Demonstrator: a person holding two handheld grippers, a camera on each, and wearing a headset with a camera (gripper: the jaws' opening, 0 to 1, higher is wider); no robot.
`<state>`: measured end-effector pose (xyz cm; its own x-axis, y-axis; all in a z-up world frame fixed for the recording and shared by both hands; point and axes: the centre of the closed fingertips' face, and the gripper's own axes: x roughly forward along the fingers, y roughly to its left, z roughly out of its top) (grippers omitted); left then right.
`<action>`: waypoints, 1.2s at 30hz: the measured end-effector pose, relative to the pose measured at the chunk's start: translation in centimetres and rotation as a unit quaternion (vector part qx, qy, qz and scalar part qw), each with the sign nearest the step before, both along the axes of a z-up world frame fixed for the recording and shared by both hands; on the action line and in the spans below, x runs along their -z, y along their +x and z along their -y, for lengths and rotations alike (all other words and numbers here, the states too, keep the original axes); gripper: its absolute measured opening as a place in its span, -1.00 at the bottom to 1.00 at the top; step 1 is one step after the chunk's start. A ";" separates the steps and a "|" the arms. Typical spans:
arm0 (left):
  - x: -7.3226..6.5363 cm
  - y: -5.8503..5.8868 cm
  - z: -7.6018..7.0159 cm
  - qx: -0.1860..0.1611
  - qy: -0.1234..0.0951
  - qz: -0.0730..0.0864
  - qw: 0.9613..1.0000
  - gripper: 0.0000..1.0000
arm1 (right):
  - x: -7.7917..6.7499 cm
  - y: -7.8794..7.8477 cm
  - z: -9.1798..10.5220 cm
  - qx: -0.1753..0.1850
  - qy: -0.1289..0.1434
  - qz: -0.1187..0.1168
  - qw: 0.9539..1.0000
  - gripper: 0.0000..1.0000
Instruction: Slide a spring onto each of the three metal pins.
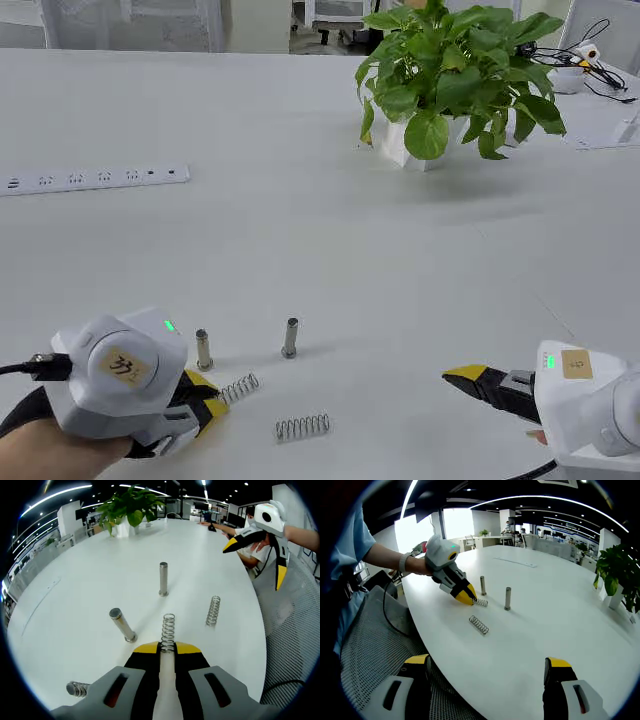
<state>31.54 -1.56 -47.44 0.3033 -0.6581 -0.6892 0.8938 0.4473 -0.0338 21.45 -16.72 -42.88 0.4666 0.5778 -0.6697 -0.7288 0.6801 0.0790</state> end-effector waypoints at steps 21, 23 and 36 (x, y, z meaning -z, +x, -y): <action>-1.0 -1.5 -0.7 -0.026 -0.062 -0.015 0.998 -0.87 | -0.6 0.5 -0.7 -0.007 0.006 0.004 1.000 0.86; -1.6 -2.0 -0.4 -0.019 -0.073 -0.012 0.997 -0.87 | -0.7 0.6 -0.9 -0.010 0.005 0.005 1.000 0.86; -4.6 -4.1 0.0 -0.004 -0.123 0.002 0.992 -0.87 | -3.3 1.8 -3.3 -0.035 0.018 0.035 0.999 0.85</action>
